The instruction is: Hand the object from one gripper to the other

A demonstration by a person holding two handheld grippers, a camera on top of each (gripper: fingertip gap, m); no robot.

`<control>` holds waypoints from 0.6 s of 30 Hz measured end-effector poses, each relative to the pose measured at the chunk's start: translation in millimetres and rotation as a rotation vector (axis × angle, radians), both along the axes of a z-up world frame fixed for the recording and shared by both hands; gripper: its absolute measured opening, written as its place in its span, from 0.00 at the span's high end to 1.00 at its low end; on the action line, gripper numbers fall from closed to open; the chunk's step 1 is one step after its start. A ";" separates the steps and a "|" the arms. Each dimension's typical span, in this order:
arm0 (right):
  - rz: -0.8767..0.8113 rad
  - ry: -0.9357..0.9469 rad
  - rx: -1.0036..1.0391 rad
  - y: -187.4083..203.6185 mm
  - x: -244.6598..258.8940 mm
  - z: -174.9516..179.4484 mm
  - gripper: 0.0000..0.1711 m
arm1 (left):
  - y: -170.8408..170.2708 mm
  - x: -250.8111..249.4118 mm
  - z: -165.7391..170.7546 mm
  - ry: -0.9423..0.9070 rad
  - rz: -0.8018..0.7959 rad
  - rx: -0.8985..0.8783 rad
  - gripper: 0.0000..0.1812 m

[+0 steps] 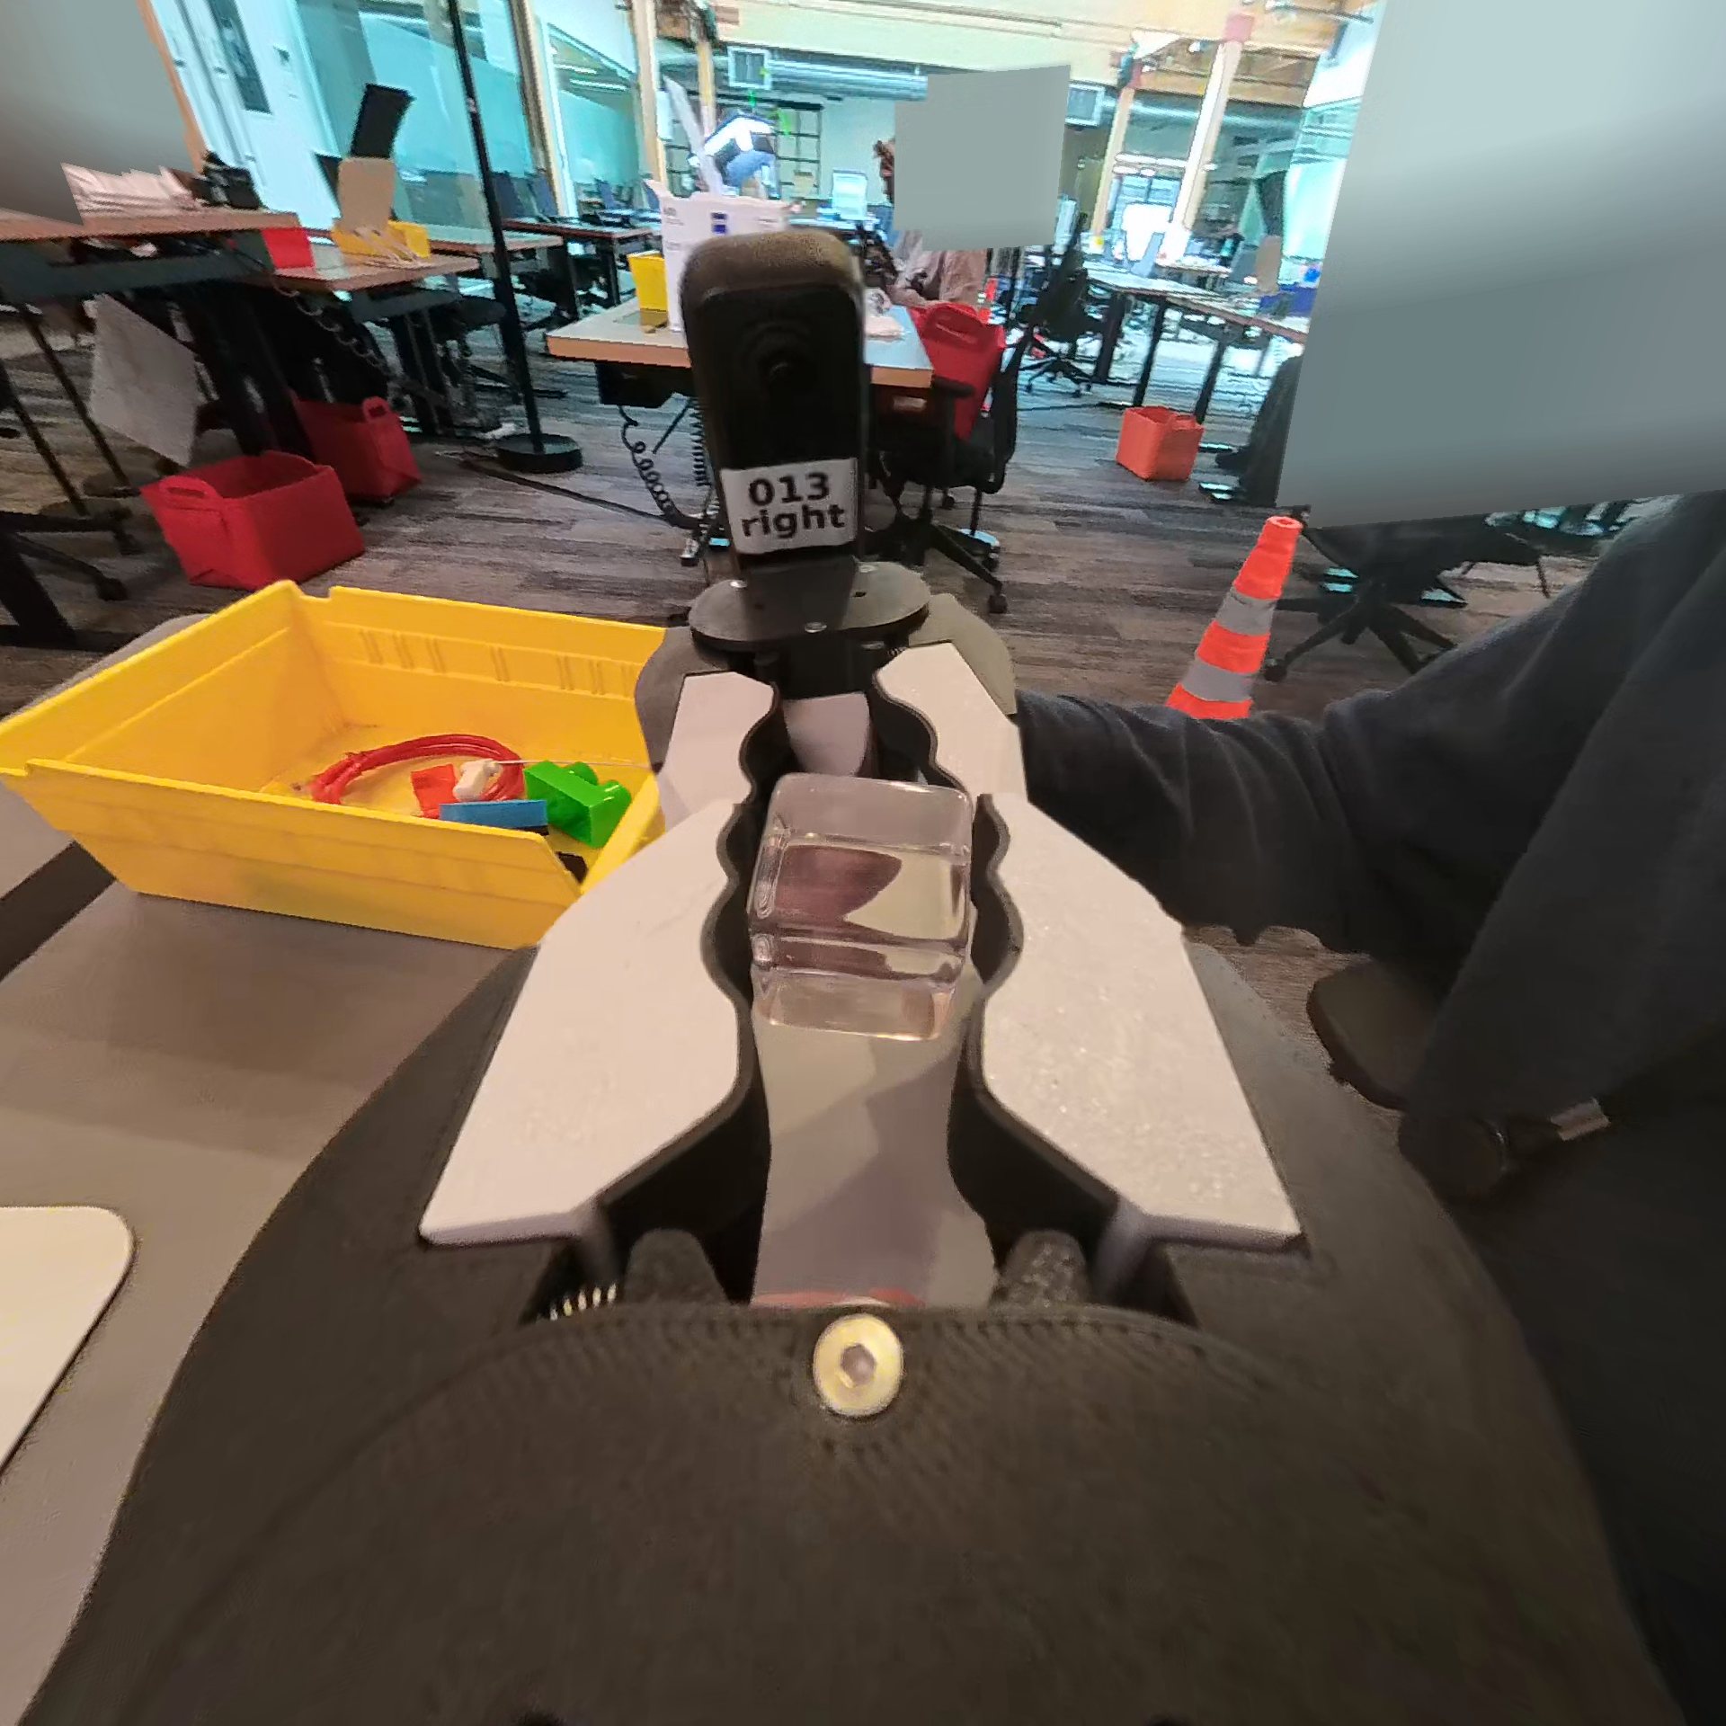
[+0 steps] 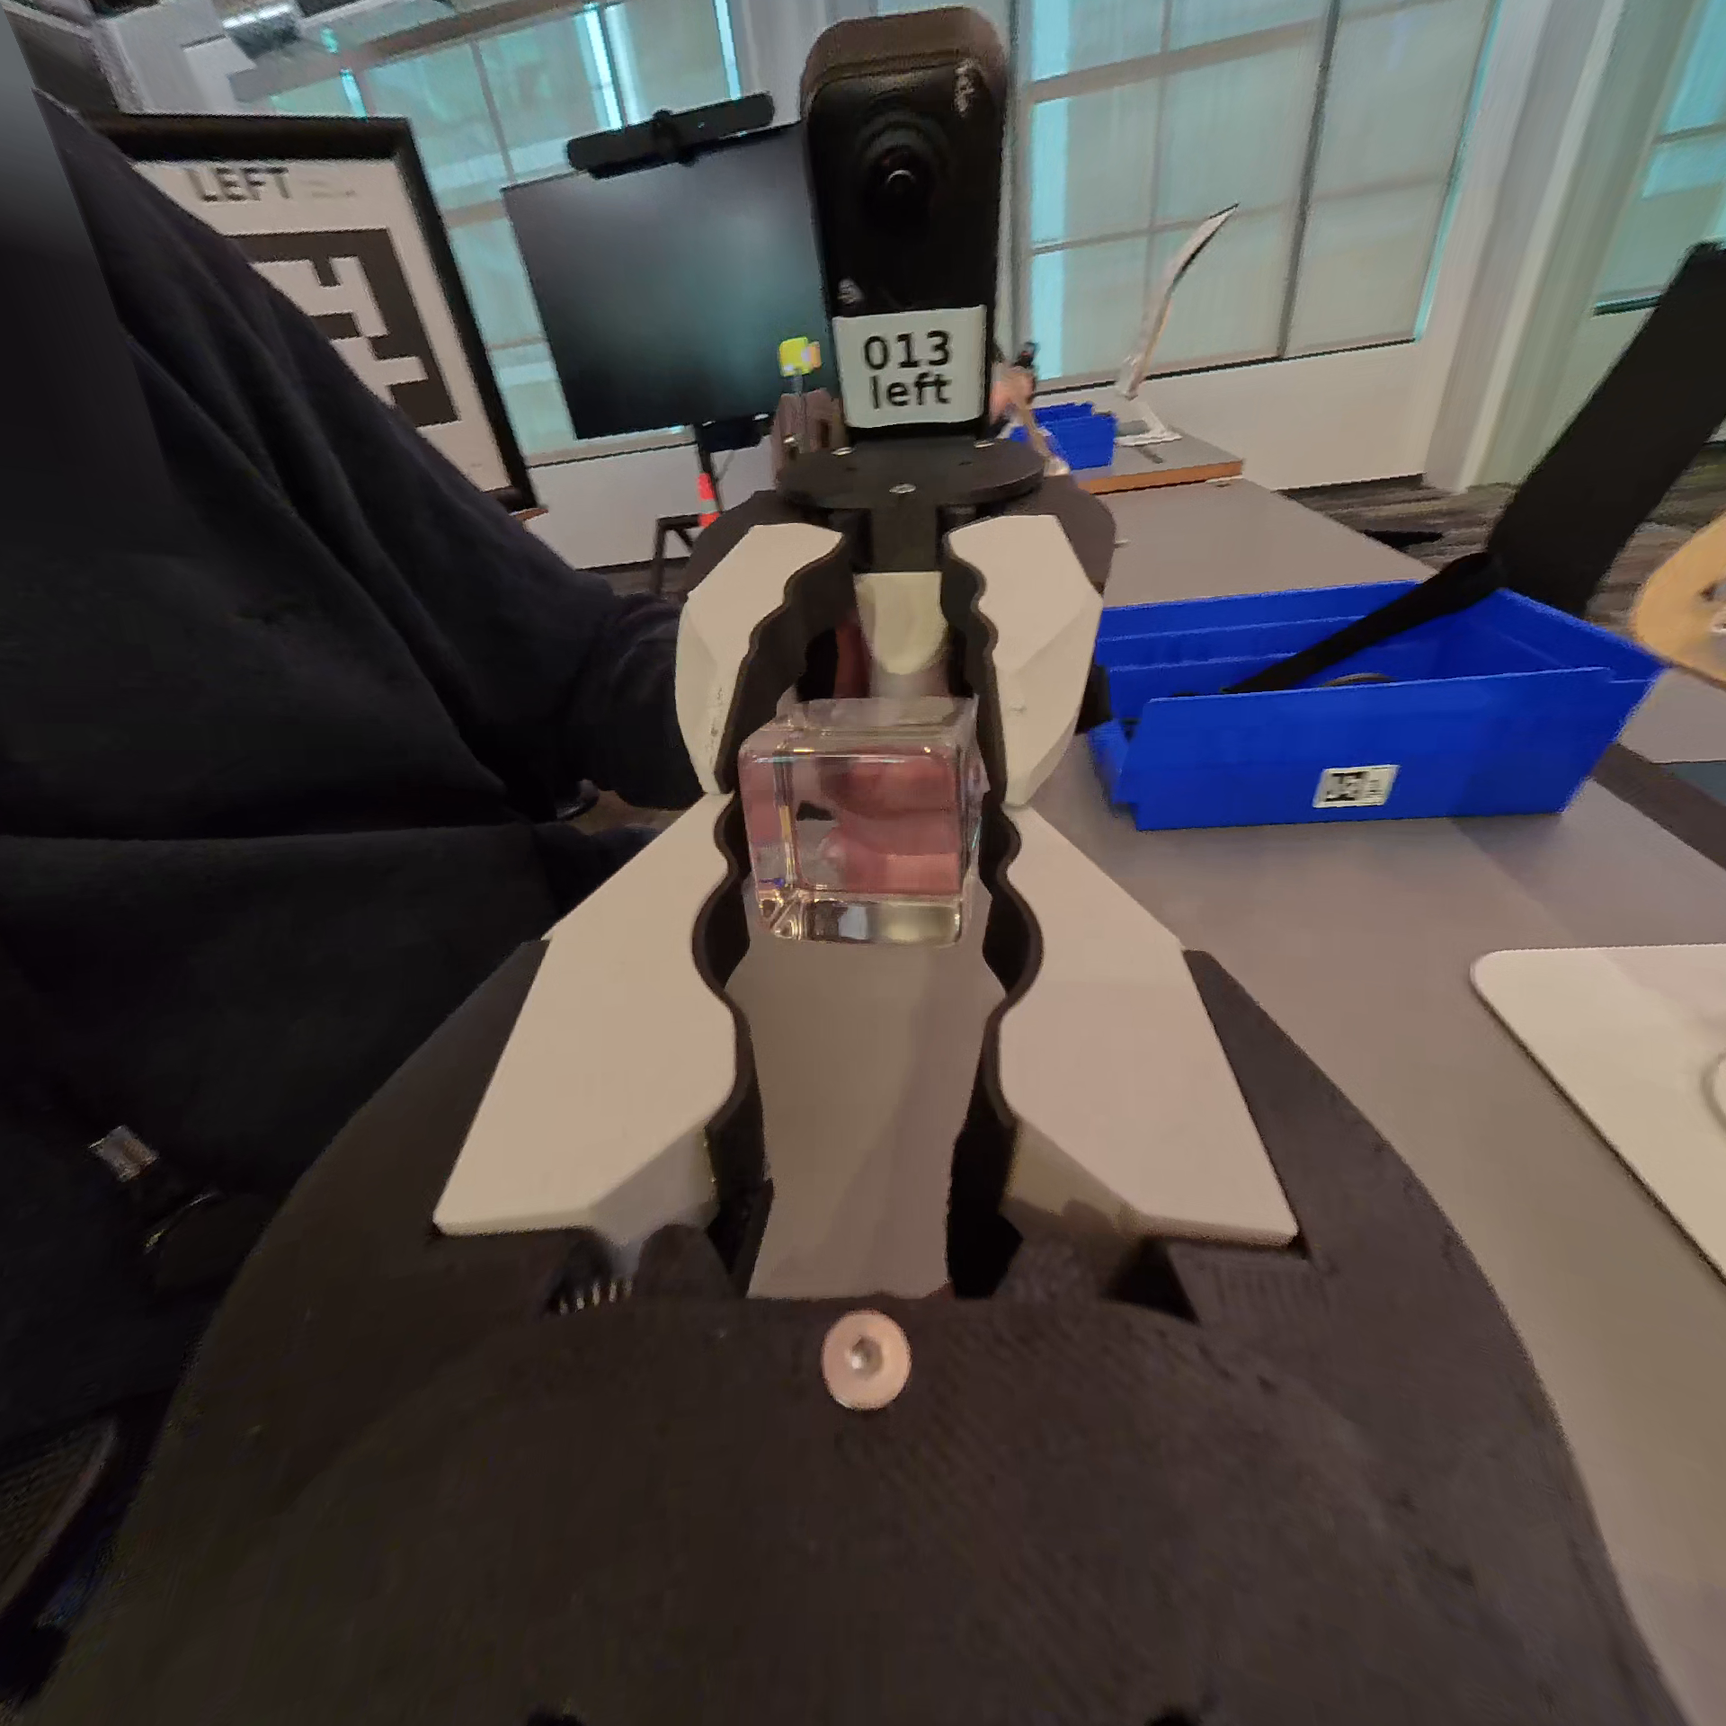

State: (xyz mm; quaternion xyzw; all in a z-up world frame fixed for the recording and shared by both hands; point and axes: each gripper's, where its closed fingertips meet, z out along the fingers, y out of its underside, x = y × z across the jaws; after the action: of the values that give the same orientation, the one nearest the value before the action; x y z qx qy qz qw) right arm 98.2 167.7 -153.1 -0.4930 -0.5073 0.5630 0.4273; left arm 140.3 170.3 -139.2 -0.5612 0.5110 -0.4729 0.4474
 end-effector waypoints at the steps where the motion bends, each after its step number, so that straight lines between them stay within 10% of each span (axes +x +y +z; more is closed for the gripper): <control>1: -0.036 0.002 0.010 4.6 0.4 0.4 0.74 | 3.8 -0.8 0.5 0.001 0.028 0.002 0.76; 11: -0.669 -0.145 0.313 52.2 5.3 -7.8 0.53 | 42.5 -7.0 -1.2 -0.102 0.278 -0.219 0.76; 18: -0.981 -0.322 0.483 65.4 11.9 -16.7 0.66 | 55.7 -4.6 -10.9 -0.184 0.380 -0.364 0.76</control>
State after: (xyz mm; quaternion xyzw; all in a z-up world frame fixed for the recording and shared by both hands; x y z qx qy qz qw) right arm 110.1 233.1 -169.7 -0.6385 -0.3922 0.0846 0.6567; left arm 135.7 226.1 -150.0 -0.6728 0.2603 -0.5135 0.4647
